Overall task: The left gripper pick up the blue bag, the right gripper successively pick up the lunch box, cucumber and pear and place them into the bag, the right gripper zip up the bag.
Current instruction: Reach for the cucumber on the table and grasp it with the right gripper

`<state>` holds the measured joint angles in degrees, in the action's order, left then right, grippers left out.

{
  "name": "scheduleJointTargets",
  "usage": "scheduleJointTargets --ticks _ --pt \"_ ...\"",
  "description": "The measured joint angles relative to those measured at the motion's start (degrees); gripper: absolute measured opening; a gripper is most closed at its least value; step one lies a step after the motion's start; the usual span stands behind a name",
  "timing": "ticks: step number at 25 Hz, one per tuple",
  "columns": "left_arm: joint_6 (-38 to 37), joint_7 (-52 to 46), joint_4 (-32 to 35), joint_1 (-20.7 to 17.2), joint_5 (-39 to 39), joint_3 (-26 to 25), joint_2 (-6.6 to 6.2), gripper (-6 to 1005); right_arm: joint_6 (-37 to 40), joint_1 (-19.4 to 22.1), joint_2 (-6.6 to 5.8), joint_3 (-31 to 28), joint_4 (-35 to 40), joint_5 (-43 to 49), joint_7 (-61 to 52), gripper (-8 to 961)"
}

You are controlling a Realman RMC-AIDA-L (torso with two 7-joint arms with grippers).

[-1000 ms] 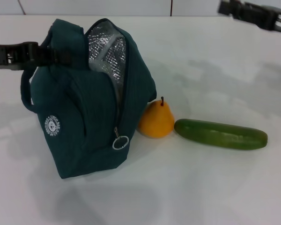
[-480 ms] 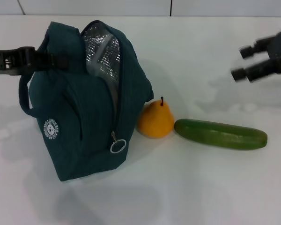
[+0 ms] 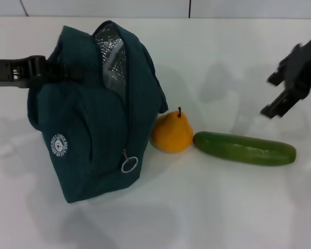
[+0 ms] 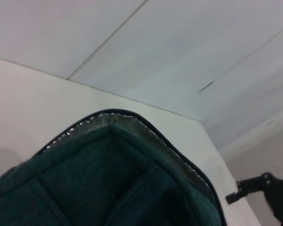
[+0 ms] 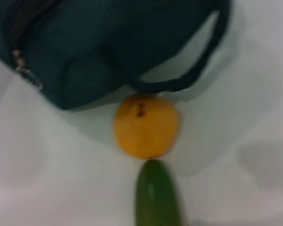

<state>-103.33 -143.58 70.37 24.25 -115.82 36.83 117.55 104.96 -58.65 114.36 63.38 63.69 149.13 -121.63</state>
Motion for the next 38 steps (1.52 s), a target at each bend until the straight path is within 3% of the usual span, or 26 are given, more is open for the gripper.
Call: scheduleJointTargets --ticks 4,10,25,38 --pt "-0.03 0.53 -1.42 0.97 0.0 0.03 0.01 46 -1.69 -0.7 1.21 6.88 -2.32 0.77 -0.35 857" --pt "0.01 1.21 -1.9 1.3 -0.25 0.08 0.04 46 -6.65 -3.15 1.62 12.64 -10.44 -1.0 0.19 857" --pt "0.06 1.28 -3.24 2.8 -0.51 0.18 -0.02 47 -16.06 -4.15 1.83 21.04 -17.45 -6.73 0.67 856" --pt "0.06 1.44 -3.25 2.74 -0.55 0.17 -0.04 47 -20.65 -5.39 1.82 24.97 -22.81 -10.64 0.74 857"
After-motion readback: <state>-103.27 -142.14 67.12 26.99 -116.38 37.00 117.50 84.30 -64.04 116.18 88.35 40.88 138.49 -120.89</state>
